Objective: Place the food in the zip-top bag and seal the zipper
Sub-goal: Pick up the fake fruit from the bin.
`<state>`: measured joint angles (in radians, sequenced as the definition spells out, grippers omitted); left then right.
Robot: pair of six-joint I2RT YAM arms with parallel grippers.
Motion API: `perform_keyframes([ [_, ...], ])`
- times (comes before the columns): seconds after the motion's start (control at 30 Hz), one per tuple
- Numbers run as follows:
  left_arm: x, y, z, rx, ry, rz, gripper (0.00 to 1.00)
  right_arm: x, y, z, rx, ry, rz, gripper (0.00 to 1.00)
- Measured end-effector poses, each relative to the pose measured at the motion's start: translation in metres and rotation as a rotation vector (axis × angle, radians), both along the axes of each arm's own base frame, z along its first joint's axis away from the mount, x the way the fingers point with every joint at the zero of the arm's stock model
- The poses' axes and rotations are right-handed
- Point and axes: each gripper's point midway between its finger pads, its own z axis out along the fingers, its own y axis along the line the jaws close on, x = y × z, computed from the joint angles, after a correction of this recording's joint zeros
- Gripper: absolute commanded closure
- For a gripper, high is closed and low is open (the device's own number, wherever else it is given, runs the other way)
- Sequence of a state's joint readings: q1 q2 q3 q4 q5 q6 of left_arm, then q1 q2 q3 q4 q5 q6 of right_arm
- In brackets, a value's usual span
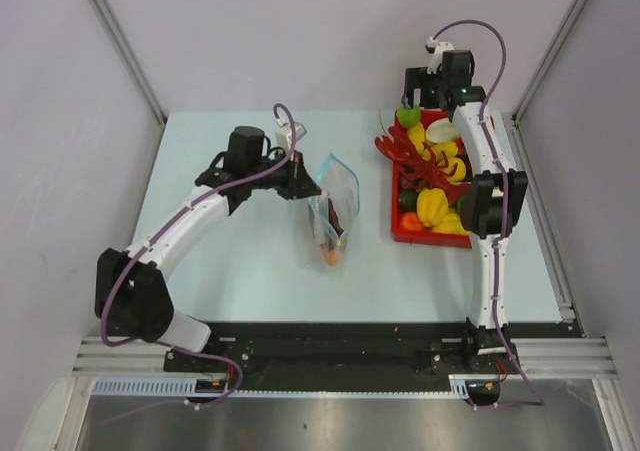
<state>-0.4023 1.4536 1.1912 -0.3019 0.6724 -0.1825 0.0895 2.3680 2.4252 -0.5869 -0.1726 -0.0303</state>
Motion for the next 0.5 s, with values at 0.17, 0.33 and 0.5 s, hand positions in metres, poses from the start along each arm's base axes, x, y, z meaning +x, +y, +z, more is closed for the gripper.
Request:
perform_keyframes([
  [0.17, 0.005, -0.001, -0.004, 0.006, 0.014, 0.003, 1.00, 0.023, -0.006, -0.023, -0.036, -0.038, -0.027, 0.00],
  [0.33, 0.009, -0.001, -0.008, 0.011, 0.026, 0.007, 1.00, 0.033, -0.007, -0.053, -0.045, -0.022, -0.037, 0.00],
  [0.5, 0.011, 0.000, -0.011, 0.018, 0.036, 0.012, 1.00, 0.033, -0.005, -0.080, -0.042, 0.016, -0.024, 0.00],
])
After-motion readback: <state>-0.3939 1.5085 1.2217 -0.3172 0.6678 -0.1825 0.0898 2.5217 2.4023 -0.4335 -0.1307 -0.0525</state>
